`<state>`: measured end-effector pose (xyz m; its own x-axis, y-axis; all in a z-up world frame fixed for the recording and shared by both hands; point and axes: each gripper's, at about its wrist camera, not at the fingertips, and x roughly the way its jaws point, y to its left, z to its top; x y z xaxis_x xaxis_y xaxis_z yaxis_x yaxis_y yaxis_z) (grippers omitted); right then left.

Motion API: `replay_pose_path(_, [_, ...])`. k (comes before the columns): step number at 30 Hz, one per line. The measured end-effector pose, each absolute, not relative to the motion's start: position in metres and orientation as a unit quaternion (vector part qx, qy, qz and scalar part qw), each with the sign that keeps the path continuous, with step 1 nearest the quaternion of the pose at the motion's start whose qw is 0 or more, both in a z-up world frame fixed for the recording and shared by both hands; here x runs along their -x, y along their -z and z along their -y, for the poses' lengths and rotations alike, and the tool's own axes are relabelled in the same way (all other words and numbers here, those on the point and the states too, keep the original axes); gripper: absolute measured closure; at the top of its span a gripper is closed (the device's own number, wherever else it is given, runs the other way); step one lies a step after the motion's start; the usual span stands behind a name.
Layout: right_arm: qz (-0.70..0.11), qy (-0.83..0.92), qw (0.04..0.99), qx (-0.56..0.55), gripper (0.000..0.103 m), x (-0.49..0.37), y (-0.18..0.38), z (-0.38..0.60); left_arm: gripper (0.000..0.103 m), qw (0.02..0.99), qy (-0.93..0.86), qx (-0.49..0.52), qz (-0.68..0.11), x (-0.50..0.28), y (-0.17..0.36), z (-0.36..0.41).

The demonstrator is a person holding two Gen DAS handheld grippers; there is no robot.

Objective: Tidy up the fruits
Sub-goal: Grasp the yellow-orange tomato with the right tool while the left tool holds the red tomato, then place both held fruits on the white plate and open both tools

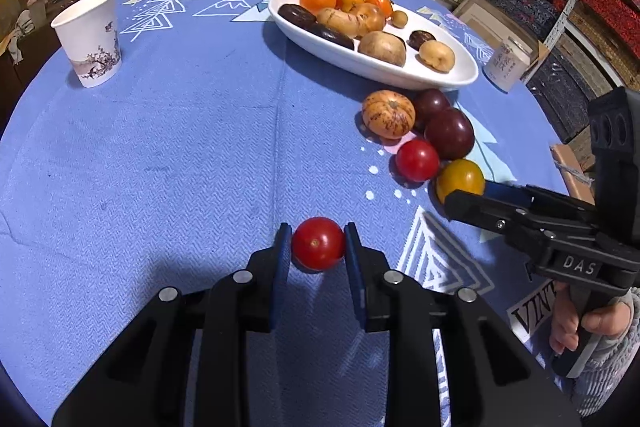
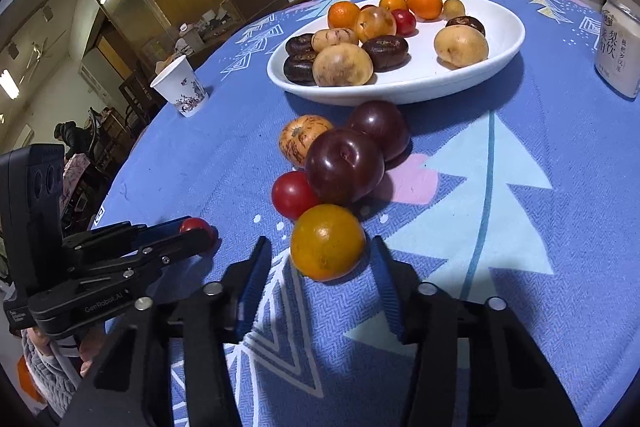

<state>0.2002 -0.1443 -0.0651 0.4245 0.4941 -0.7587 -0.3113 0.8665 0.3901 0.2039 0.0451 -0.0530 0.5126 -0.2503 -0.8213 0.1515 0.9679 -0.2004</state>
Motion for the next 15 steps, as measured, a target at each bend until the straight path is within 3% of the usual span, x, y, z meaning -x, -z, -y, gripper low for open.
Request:
replay_pose_path(1, [-0.481, -0.241, 0.837, -0.100, 0.065, -0.200, 0.066, 0.146, 0.077, 0.868, 0.116, 0.055, -0.479, -0.204, 0.053, -0.047])
replay_pose_path(8, [-0.470, -0.254, 0.837, -0.115, 0.065, -0.195, 0.059, 0.153, 0.078, 0.875, 0.117, 0.071, -0.465, -0.203, 0.047, -0.050])
replay_pose_path(15, [-0.405, -0.252, 0.866, -0.149, 0.065, -0.192, 0.007, 0.189, 0.079, 0.887, 0.125, 0.077, -0.438, -0.225, 0.006, -0.042])
